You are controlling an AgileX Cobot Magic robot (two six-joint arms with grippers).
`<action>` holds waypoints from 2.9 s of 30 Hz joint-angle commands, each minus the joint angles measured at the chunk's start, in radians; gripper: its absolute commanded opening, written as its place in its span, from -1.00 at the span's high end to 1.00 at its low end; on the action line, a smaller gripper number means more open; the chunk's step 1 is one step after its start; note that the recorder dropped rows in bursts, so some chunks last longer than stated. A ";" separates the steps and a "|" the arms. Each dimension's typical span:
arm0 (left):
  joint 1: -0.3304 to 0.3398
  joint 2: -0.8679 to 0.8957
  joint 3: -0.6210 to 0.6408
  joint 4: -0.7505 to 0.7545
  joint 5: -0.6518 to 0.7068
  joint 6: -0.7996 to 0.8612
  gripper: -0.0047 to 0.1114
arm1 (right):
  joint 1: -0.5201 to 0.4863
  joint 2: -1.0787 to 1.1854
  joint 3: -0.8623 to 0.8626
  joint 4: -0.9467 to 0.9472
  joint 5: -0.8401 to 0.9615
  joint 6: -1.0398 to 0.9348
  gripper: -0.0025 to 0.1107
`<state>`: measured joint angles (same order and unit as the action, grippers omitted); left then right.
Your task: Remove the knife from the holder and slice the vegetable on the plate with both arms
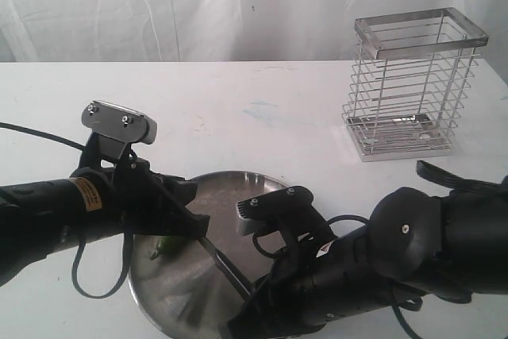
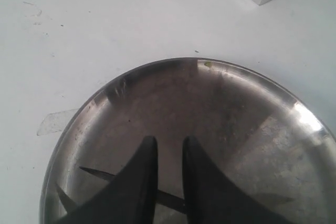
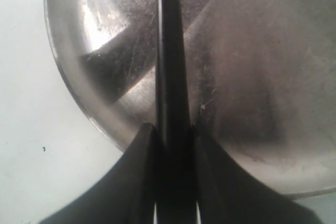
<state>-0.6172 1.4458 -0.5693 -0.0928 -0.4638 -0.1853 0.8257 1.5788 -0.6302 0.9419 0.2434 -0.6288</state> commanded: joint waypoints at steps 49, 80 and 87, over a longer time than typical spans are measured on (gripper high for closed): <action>0.058 0.184 -0.104 0.053 0.058 -0.032 0.92 | 0.004 0.002 0.002 0.004 -0.001 0.005 0.96; 0.137 0.132 -0.119 -0.131 0.131 0.321 0.92 | 0.004 0.002 0.002 0.004 -0.007 0.005 0.96; 0.164 0.155 -0.119 -0.119 0.137 0.309 0.92 | 0.004 0.002 0.002 0.004 -0.015 0.005 0.96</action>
<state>-0.4552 1.5969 -0.6920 -0.2112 -0.3377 0.1249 0.8257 1.5825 -0.6302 0.9438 0.2446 -0.6272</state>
